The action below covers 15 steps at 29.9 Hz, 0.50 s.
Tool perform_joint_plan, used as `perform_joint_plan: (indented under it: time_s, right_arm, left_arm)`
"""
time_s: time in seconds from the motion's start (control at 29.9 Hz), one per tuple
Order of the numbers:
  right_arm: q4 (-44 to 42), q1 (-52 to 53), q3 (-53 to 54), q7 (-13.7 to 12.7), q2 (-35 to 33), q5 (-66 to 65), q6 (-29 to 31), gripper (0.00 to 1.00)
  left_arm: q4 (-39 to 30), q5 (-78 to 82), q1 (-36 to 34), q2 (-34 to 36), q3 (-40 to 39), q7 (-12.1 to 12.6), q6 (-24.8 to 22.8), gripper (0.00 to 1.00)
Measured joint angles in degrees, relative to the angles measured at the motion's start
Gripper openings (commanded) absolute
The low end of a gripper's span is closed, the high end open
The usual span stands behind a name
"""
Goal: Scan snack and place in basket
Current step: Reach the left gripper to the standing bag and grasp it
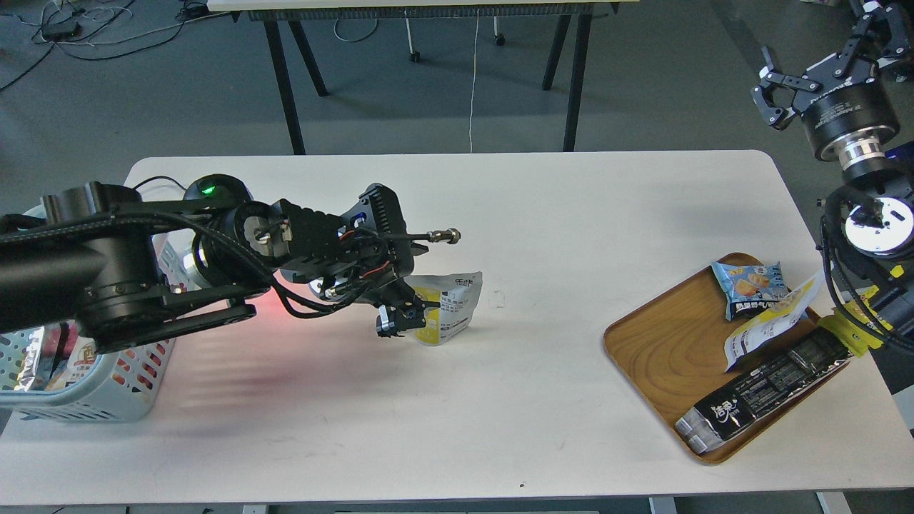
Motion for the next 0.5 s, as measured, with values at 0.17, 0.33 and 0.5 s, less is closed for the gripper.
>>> perform_joint_plan:
  time_s: [0.17,0.33,0.5]
  right_arm:
    - [-0.3,0.1,-0.1,0.0,-0.1,0.0,0.0,0.99]
    - [-0.4,0.1,-0.2,0.0,0.0,-0.1,0.0,0.99]
    - [-0.6,0.1,-0.2,0.0,0.0,-0.1,0.0,0.99]
  left_arm:
    - [0.2,0.1,0.2,0.1,-0.4,-2.2,0.0,0.27]
    - [1.3,0.2,-0.4,0.3,-0.6,-5.7,0.0,0.2]
    - [1.8,0.2,-0.4,0.2,-0.7,-6.4,0.0,0.01]
